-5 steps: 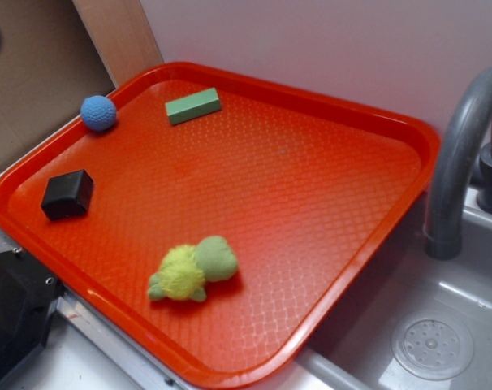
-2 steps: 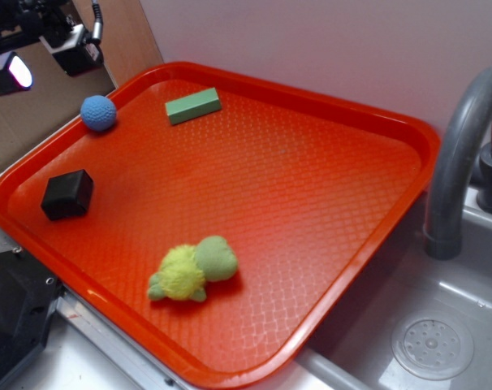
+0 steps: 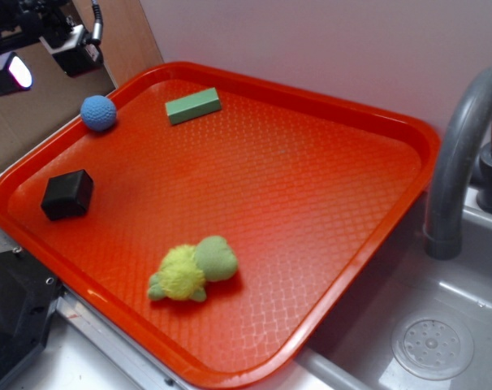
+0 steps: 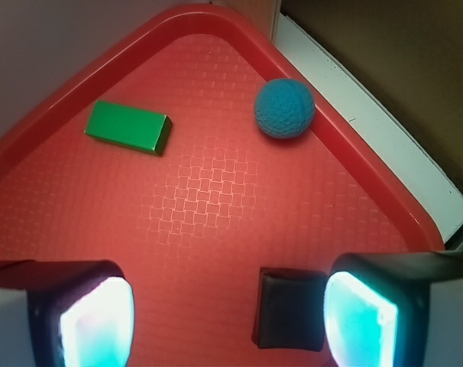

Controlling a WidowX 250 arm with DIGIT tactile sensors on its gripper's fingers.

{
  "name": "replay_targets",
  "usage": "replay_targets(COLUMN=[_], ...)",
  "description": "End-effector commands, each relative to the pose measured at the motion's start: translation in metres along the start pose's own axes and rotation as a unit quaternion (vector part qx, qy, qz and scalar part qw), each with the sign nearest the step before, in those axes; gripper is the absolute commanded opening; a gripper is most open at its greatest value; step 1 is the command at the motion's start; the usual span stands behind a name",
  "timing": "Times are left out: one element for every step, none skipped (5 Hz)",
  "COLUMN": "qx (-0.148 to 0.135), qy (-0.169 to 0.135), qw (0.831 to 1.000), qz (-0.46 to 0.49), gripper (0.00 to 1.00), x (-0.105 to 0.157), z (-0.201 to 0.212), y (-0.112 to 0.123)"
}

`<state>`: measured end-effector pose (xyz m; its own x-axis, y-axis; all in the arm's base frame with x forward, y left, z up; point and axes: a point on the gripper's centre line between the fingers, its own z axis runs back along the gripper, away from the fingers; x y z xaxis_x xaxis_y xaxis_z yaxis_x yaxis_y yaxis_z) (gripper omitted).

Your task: Grab the blue ball.

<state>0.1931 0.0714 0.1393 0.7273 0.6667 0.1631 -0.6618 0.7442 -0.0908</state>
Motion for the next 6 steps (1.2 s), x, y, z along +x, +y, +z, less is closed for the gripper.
replay_targets(qx=[-0.007, -0.011, -0.005, -0.008, -0.011, -0.011], qy=[-0.032, -0.053, -0.069, -0.094, -0.105, -0.107], qw=[0.997, 0.994, 0.991, 0.987, 0.982, 0.98], qz=[0.063, 0.093, 0.118, 0.132, 0.155, 0.168], gripper=[1.0, 1.0, 1.0, 1.0, 1.0, 1.0], x=[0.04, 0.057, 0.068, 0.07, 0.077, 0.084], z=[-0.031, -0.051, -0.063, -0.066, -0.071, -0.075], y=[0.014, 0.017, 0.023, 0.026, 0.03, 0.035])
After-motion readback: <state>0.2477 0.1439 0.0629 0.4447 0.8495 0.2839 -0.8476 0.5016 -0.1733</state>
